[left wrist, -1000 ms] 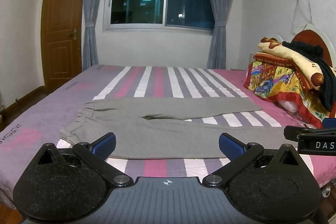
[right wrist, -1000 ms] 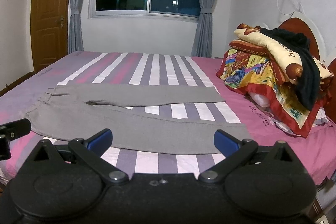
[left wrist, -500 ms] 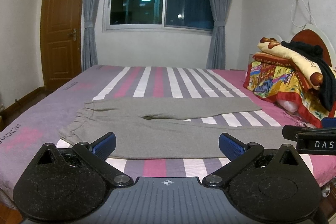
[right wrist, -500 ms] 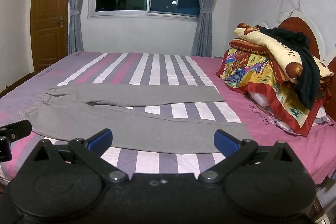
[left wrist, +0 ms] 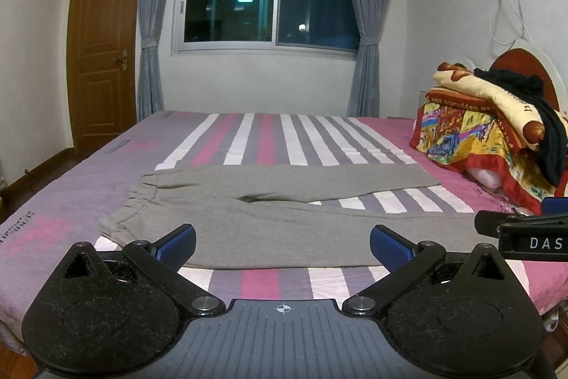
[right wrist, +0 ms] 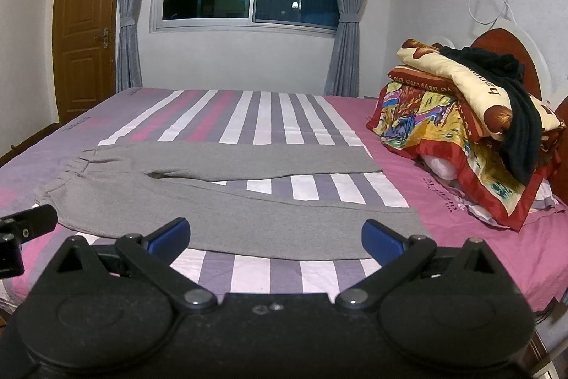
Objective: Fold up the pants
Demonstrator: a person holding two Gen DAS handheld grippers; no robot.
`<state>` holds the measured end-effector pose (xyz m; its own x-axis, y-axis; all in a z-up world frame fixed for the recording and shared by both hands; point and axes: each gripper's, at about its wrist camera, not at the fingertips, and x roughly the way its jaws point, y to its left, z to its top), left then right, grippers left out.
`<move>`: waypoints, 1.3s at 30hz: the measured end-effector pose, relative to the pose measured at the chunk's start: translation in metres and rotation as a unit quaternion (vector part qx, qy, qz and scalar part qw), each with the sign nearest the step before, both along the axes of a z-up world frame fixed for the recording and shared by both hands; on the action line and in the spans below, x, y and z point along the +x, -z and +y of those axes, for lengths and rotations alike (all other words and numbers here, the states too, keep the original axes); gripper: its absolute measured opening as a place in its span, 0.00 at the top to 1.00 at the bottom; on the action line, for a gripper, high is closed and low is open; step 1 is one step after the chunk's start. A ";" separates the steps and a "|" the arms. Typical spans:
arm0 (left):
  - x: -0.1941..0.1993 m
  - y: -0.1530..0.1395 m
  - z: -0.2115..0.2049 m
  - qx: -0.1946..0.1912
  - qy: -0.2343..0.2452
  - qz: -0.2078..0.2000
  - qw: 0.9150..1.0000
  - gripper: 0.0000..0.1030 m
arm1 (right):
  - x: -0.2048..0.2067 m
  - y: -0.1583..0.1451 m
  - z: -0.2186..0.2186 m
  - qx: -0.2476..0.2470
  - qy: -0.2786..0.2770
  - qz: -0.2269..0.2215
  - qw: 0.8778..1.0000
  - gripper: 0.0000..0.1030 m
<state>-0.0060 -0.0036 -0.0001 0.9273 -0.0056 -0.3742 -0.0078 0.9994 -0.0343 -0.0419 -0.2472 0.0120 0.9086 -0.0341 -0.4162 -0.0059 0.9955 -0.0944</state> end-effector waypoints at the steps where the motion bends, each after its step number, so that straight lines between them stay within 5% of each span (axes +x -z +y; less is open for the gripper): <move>1: 0.000 0.000 0.000 0.000 0.000 0.000 1.000 0.00 | 0.000 0.000 0.000 0.000 0.001 -0.001 1.000 0.00; 30: -0.002 0.000 -0.004 0.003 0.005 -0.001 1.000 0.00 | 0.000 0.001 0.004 0.001 -0.004 -0.001 1.000 0.00; 39: 0.019 -0.003 0.021 -0.027 0.003 0.004 1.000 0.00 | 0.011 -0.013 0.001 0.042 -0.063 -0.029 0.997 0.00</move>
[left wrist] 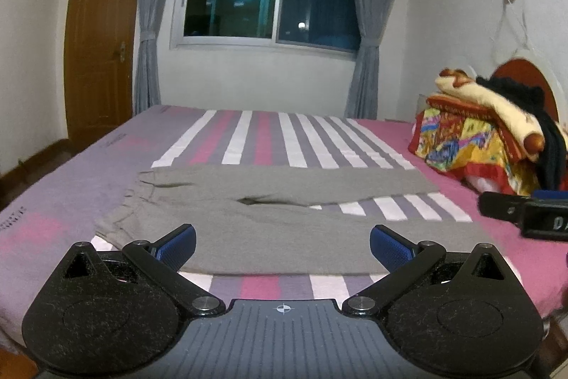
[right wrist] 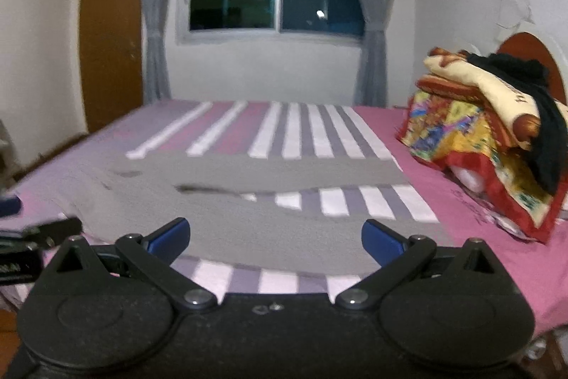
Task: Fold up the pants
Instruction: 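Lower both tools toward the grey sweatpants lying on the bed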
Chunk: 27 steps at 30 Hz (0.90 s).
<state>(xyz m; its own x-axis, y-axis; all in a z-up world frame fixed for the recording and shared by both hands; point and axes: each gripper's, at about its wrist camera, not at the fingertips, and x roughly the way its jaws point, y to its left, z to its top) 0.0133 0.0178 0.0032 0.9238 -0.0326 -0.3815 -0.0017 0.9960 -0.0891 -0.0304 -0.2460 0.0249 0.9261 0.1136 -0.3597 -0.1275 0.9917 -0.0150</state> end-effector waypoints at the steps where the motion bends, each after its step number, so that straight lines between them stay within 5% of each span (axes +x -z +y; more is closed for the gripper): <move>1: 0.007 0.000 0.008 -0.005 -0.001 0.003 1.000 0.00 | 0.007 -0.002 -0.002 0.009 -0.003 -0.001 1.000 0.00; 12: 0.093 -0.005 0.083 -0.018 -0.064 0.017 0.998 0.00 | 0.083 -0.016 0.019 -0.010 -0.050 0.003 0.999 0.00; 17: 0.138 0.005 0.097 0.037 -0.081 0.028 0.996 0.00 | 0.121 -0.016 0.038 -0.023 -0.087 0.002 0.996 0.00; 20: 0.177 0.017 0.125 0.031 -0.073 0.045 0.996 0.00 | 0.152 -0.011 0.046 -0.025 -0.113 0.012 0.993 0.00; 23: 0.222 0.029 0.166 0.016 -0.067 0.062 0.996 0.00 | 0.190 -0.006 0.054 -0.017 -0.144 0.023 0.989 0.11; 25: 0.253 0.036 0.187 0.044 -0.071 0.065 0.994 0.00 | 0.221 -0.001 0.060 -0.018 -0.157 0.029 0.987 0.25; 27: 0.287 0.045 0.205 0.080 -0.078 0.074 0.991 0.00 | 0.252 0.005 0.065 -0.018 -0.174 0.033 0.984 0.27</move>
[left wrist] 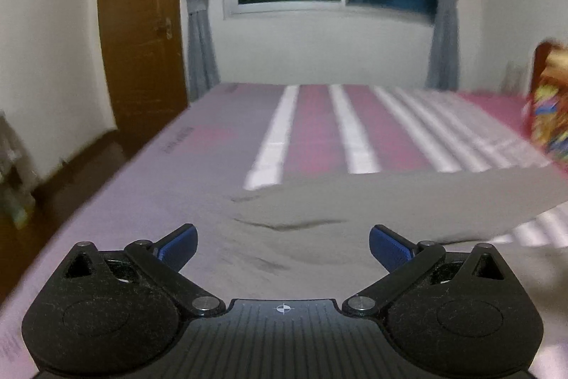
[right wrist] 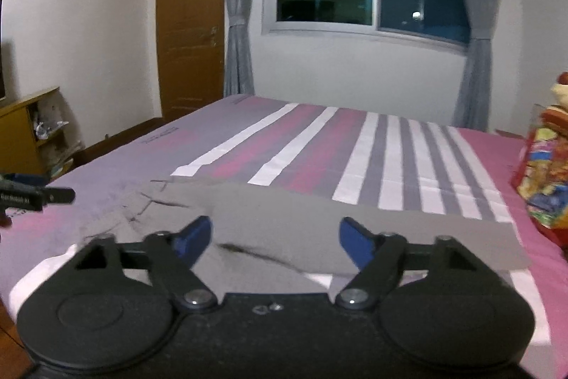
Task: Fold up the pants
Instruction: 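Lower both tools toward the grey sweatpants lying on the bed, then close the left gripper on the pants edge while the right gripper grasps the other edge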
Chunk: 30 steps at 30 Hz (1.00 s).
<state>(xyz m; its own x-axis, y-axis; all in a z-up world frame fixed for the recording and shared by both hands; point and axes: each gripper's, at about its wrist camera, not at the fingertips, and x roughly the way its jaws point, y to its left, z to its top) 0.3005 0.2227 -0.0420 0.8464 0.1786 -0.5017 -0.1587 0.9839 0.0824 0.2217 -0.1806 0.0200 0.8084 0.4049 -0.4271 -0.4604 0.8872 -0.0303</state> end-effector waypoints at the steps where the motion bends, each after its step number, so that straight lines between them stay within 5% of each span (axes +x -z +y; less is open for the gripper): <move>1: 0.022 0.009 0.014 0.008 0.003 0.010 1.000 0.00 | 0.020 0.004 0.005 -0.004 -0.005 0.004 1.000 0.28; 8: 0.134 0.066 0.085 -0.031 0.014 0.072 0.997 0.00 | 0.140 0.045 0.032 -0.044 -0.058 0.016 0.997 0.30; 10: 0.165 0.083 0.100 -0.054 0.031 0.101 0.993 0.00 | 0.175 0.059 0.043 -0.058 -0.073 0.026 0.995 0.42; 13: 0.199 0.099 0.108 -0.055 0.054 0.114 0.990 0.03 | 0.216 0.084 0.060 -0.091 -0.090 0.037 0.991 0.46; 15: 0.215 0.109 0.113 -0.058 0.072 0.126 0.988 0.22 | 0.239 0.098 0.067 -0.107 -0.099 0.041 0.988 0.46; 27: 0.280 0.160 0.135 -0.125 0.103 0.134 0.978 0.24 | 0.333 0.155 0.059 -0.160 -0.138 0.110 0.971 0.46; 30: 0.291 0.165 0.124 -0.130 0.098 0.139 0.977 0.56 | 0.337 0.160 0.056 -0.153 -0.144 0.131 0.969 0.47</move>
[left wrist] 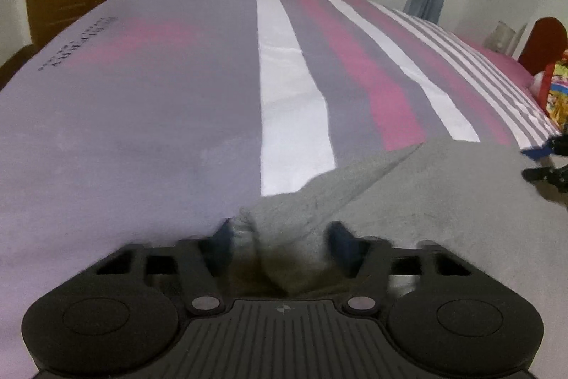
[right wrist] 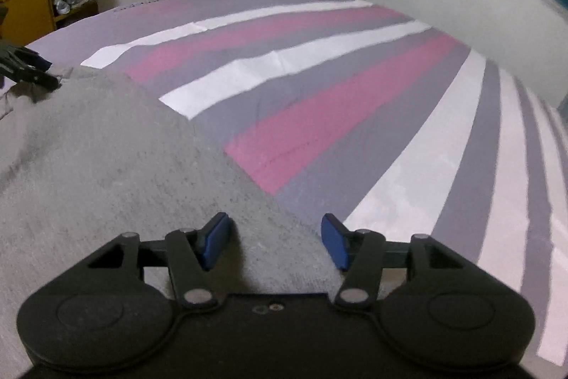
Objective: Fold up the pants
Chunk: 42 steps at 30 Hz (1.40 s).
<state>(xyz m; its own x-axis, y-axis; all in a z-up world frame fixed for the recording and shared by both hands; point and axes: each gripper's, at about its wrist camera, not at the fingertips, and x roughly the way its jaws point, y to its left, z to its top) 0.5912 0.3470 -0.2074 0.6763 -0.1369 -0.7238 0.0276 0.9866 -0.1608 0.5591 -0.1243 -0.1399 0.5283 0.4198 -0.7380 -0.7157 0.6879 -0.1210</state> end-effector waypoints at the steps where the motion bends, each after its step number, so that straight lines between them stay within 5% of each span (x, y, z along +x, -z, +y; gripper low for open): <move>1: 0.001 0.000 -0.004 -0.008 0.004 -0.002 1.000 0.74 | 0.001 0.001 0.001 0.002 -0.003 0.007 1.000 0.62; 2: -0.001 -0.001 -0.007 -0.005 0.004 -0.005 1.000 0.76 | 0.000 0.001 0.003 0.000 -0.003 0.007 1.000 0.70; 3: -0.003 -0.003 -0.011 0.007 0.004 -0.009 1.000 0.78 | -0.003 0.000 0.005 -0.007 0.000 0.004 1.000 0.89; 4: -0.006 -0.007 -0.013 0.007 0.003 -0.017 1.000 0.82 | -0.007 -0.002 0.007 -0.016 0.001 -0.006 1.000 0.92; 9: -0.050 -0.045 -0.010 -0.022 -0.008 -0.096 0.995 0.82 | -0.045 -0.033 0.001 -0.013 0.006 -0.075 0.997 0.94; 14: -0.124 -0.085 -0.012 -0.057 -0.002 -0.171 0.984 0.82 | -0.132 -0.081 -0.024 -0.005 -0.007 -0.170 0.985 0.94; 20: -0.230 -0.086 -0.026 -0.055 -0.013 -0.193 0.980 0.83 | -0.249 -0.099 -0.052 -0.014 -0.030 -0.234 0.972 0.95; 24: -0.271 -0.053 -0.038 -0.042 -0.035 -0.143 0.988 0.82 | -0.295 -0.067 -0.061 -0.009 -0.004 -0.198 0.980 0.97; 27: -0.288 -0.027 -0.049 -0.014 -0.056 -0.061 0.996 0.82 | -0.293 -0.027 -0.060 -0.031 0.039 -0.117 0.992 0.90; 30: -0.322 -0.034 -0.044 -0.027 -0.087 -0.069 0.993 0.80 | -0.301 -0.030 -0.083 0.033 0.098 -0.080 0.991 0.79; 31: -0.330 -0.039 -0.040 -0.042 -0.102 -0.072 0.991 0.66 | -0.302 -0.037 -0.094 0.068 0.116 -0.066 0.989 0.79; 32: -0.342 -0.045 -0.037 -0.056 -0.123 -0.081 0.988 0.39 | -0.306 -0.042 -0.105 0.103 0.133 -0.052 0.984 0.79; 34: -0.364 -0.052 -0.037 -0.097 -0.147 -0.114 0.978 0.18 | -0.306 -0.046 -0.128 0.176 0.174 -0.013 0.969 0.75; 37: -0.375 -0.042 -0.029 -0.244 -0.161 -0.114 0.950 0.20 | -0.287 -0.032 -0.156 0.265 0.224 0.058 0.936 0.74; 38: -0.374 -0.036 -0.025 -0.276 -0.167 -0.111 0.940 0.31 | -0.280 -0.024 -0.160 0.292 0.241 0.080 0.922 0.74; 40: -0.372 -0.023 -0.025 -0.316 -0.177 -0.092 0.927 0.50 | -0.266 -0.007 -0.169 0.345 0.269 0.120 0.891 0.73; 42: -0.370 -0.012 -0.023 -0.336 -0.188 -0.081 0.919 0.51 | -0.255 0.007 -0.174 0.377 0.293 0.145 0.867 0.70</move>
